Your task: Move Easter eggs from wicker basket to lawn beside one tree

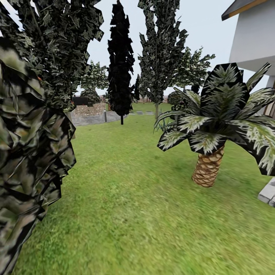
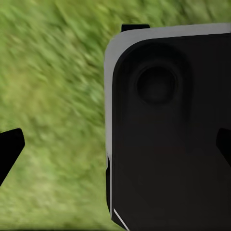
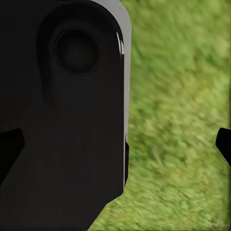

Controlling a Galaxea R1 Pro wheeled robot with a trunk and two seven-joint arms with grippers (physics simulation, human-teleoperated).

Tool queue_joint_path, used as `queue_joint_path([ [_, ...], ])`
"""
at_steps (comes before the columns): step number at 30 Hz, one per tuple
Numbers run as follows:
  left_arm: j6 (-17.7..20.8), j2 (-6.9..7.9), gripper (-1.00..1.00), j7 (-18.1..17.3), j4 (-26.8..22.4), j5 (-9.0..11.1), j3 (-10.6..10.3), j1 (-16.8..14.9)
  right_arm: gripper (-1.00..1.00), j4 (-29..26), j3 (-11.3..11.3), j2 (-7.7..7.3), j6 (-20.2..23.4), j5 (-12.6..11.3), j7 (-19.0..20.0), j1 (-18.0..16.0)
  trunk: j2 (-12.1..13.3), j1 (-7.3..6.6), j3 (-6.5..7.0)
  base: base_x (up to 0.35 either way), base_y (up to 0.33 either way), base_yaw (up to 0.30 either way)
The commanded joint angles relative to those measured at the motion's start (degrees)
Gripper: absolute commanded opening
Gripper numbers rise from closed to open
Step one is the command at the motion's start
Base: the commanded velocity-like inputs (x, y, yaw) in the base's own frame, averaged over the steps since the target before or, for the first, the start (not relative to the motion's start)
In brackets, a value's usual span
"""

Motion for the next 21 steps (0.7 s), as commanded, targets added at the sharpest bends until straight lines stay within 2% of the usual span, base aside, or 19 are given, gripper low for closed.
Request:
queue_joint_path([
  [1,-0.02,0.0,1.0,-0.03,-0.11,-0.03,0.04,0.04,1.0,0.1,-0.01,-0.01,0.04,0.03,0.06,-0.08,-0.03,0.0,-0.05,0.0,0.0,0.273],
  [21,-0.02,0.0,1.0,-0.03,-0.11,-0.03,0.03,0.04,1.0,0.1,-0.04,-0.09,0.04,0.03,0.06,-0.08,-0.03,0.0,-0.05,0.0,0.0,0.273],
])
